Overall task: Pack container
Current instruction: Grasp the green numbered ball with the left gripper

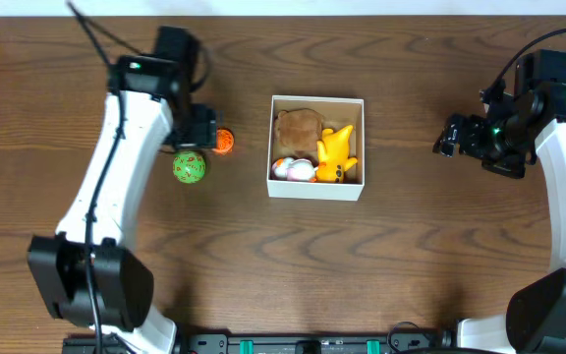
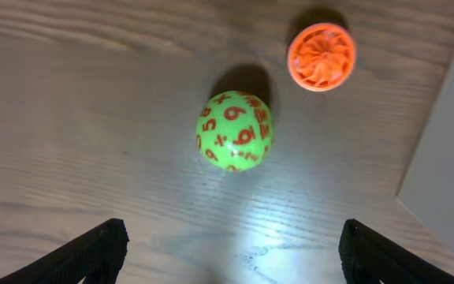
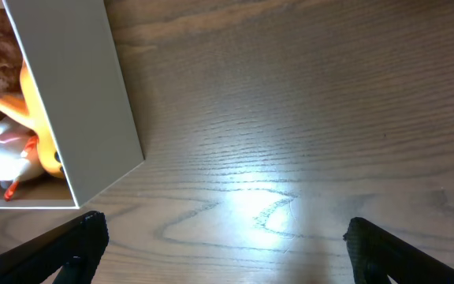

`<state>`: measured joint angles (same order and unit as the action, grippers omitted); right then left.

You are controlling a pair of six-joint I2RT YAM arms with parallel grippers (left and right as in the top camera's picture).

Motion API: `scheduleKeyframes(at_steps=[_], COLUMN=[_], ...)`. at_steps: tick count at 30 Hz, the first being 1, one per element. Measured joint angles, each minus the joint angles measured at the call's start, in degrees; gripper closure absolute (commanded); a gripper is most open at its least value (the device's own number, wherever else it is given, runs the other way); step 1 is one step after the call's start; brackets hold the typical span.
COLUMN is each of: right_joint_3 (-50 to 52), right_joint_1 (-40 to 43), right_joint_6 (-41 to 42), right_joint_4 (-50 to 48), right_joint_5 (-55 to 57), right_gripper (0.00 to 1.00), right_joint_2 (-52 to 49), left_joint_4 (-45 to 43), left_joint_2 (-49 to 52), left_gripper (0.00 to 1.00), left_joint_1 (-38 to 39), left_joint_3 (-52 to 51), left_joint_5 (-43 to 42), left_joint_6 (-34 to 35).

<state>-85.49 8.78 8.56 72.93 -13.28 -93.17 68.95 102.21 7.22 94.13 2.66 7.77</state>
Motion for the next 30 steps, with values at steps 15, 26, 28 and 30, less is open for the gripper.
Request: scheduleKeyframes(at_steps=[15,26,28,30], right_joint_3=[0.0,0.0,0.0,0.0], right_joint_1=[0.0,0.0,0.0,0.0], right_joint_6=[0.0,0.0,0.0,0.0], right_joint_4=[0.1,0.1,0.1,0.1], right_joint_5=[0.0,0.0,0.0,0.0], right_gripper=[0.01,0.01,0.01,0.01], right_joint_2=[0.0,0.0,0.0,0.0], left_joint_4=[-1.6,-4.0,-4.9,-5.5], left_joint_2=[15.5,18.0,18.0,18.0], left_gripper=[0.14,0.27,0.28,0.28], left_joint_1=[-2.9,-6.1,-6.2,-6.1], left_joint_3=[-1.9,-1.9,-1.9,-1.9], left_joint_5=[-6.8,-6.8,-6.8,-6.8], left_joint_6=[-4.0,-5.2,-5.2,-5.3])
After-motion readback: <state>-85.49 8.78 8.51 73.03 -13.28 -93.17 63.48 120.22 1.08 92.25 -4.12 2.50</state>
